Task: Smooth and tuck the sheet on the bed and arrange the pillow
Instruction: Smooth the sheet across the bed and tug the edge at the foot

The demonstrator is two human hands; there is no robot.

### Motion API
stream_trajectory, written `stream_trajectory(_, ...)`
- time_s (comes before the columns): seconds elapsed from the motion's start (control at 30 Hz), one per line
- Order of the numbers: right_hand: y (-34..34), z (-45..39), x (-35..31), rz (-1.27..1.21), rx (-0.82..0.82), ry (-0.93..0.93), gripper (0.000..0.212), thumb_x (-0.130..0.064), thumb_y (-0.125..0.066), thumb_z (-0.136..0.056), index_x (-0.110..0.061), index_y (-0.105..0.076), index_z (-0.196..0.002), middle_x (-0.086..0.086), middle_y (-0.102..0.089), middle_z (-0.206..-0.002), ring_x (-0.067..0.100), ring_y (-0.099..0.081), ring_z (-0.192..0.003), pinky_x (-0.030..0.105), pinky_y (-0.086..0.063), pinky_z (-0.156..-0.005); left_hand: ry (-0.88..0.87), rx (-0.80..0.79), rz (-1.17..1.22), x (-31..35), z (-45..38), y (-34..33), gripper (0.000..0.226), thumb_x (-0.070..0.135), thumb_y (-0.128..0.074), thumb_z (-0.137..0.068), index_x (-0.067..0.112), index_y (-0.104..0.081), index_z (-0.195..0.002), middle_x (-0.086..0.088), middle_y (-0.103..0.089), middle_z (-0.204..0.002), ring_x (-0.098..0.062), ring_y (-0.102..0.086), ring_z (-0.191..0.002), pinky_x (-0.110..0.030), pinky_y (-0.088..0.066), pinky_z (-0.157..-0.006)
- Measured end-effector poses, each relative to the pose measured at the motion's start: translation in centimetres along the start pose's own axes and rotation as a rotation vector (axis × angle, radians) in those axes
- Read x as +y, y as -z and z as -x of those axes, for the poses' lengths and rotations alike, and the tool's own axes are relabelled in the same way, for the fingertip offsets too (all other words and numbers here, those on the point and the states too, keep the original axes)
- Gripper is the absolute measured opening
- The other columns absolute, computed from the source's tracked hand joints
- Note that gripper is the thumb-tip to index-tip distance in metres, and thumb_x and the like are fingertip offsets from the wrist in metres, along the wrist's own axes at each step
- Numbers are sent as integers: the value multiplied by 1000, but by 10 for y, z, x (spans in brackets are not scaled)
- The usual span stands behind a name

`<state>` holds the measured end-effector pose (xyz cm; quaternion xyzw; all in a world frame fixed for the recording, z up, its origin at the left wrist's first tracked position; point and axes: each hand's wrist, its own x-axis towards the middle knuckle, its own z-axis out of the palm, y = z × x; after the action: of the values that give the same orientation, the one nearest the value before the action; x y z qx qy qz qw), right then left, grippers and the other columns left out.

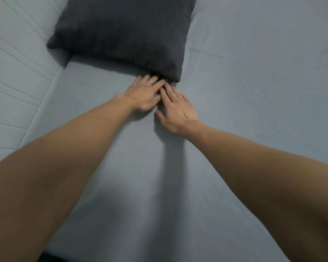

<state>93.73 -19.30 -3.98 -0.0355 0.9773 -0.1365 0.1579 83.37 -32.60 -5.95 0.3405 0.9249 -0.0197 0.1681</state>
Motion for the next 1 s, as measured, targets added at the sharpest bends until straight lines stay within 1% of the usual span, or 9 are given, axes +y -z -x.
stream_trajectory(0.07,-1,-11,-4,-11,-9,-36,77,-49,-38,-99,-11,-10,-160,5,-7,-169,22,-7,-155,42,-12,-125,72,-26,-32,-21,7,-9,64,61,-16,-95,34,-16,-153,-7,-19,-162,-31,-23,-144,-50,-14,-118)
stream_trajectory(0.17,-3,-14,-15,6,-14,-105,75,-51,-34,-99,-14,-12,-160,2,-8,-169,21,-6,-155,43,-10,-125,329,-28,-22,-81,44,-23,74,78,-1,-85,45,2,-152,-2,-2,-165,-23,2,-151,-49,2,-120)
stream_trajectory(0.23,-3,-13,-19,18,12,-154,74,-51,-33,-98,-15,-16,-160,2,-11,-168,21,-8,-155,44,-10,-124,503,-45,13,-120,72,-24,75,78,-1,-85,43,6,-151,-4,4,-165,-22,10,-151,-51,2,-119)
stream_trajectory(0.33,0,-19,-28,-2,23,-154,74,-50,-36,-98,-14,-16,-159,5,-12,-168,25,-11,-154,42,-11,-125,703,-29,21,-143,81,-13,75,66,-11,-92,26,-3,-155,-15,-5,-163,-31,1,-151,-56,-2,-119)
stream_trajectory(0.43,-2,-26,-43,-23,-25,-75,75,-52,-37,-99,-16,-12,-160,6,-5,-169,26,-6,-155,40,-8,-125,468,62,63,-113,64,-3,72,54,-25,-97,11,-18,-154,-20,-18,-160,-35,-13,-149,-51,-8,-120)
stream_trajectory(0.53,-10,-19,-51,1,-53,-85,79,-54,-36,-98,-15,-10,-160,8,0,-169,26,0,-156,41,-6,-126,157,-16,66,-80,68,-17,69,65,-17,-93,35,-8,-154,-10,-8,-164,-28,-2,-151,-50,-2,-120)
stream_trajectory(0.67,-19,17,-65,1,-86,-20,79,-54,-34,-97,-13,-11,-160,9,-2,-169,27,-3,-156,42,-9,-125,386,44,118,-99,129,-43,68,69,-8,-92,39,-4,-153,-11,-6,-164,-27,1,-151,-51,0,-119)
stream_trajectory(0.8,-38,70,-100,10,-160,172,76,-51,-38,-99,-12,-15,-159,9,-6,-169,28,-7,-155,41,-10,-125,589,18,103,-122,226,-64,67,66,-6,-94,35,-3,-153,-17,-8,-162,-31,-2,-151,-50,-3,-120)
stream_trajectory(1.0,-78,151,-159,-5,-292,375,73,-50,-38,-101,-16,-13,-160,7,-2,-169,24,0,-156,39,-4,-125,814,27,100,-89,387,-114,66,58,-9,-98,26,-6,-155,-16,-7,-163,-36,-3,-150,-53,-3,-120)
